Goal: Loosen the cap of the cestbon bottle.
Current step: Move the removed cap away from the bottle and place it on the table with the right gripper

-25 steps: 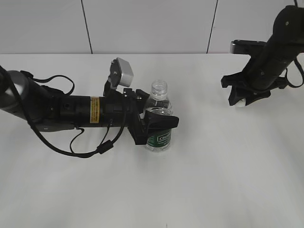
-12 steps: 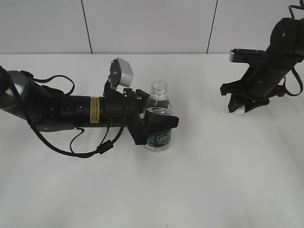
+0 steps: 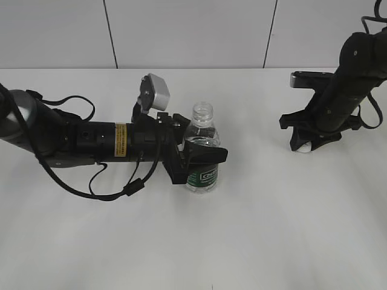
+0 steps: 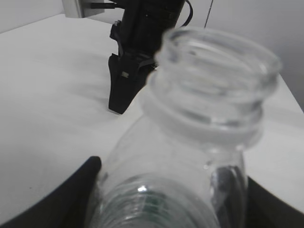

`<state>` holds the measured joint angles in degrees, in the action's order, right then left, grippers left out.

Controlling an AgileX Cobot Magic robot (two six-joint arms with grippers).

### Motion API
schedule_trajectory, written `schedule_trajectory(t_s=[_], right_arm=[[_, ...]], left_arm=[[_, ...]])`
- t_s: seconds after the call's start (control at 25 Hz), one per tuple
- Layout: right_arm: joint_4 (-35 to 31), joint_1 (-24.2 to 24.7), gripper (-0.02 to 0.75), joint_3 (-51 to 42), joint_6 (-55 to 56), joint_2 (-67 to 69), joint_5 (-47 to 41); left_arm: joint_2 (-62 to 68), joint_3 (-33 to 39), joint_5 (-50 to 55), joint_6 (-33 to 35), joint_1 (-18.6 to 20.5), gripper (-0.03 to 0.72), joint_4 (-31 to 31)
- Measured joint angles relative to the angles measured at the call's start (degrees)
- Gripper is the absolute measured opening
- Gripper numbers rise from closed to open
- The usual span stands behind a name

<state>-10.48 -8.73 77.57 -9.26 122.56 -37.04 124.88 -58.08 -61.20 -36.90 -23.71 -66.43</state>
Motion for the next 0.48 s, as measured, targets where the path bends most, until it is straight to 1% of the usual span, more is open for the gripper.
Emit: schedule_trajectory(t_s=[0.32,0.4,0.48], right_arm=[[0.17,0.0,0.293,0.0,0.0,0.0,0.2],[0.27,0.0,0.333,0.0,0.0,0.0,0.19],[0.59,-0.14,0.409,0.0,0.0,0.0,0.19]], left_arm=[[0.0,0.0,0.0,0.0,0.0,0.433,0.0],[0.0,0.0,0.0,0.0,0.0,0.433,0.0],[0.0,0.0,0.0,0.0,0.0,0.433,0.0]])
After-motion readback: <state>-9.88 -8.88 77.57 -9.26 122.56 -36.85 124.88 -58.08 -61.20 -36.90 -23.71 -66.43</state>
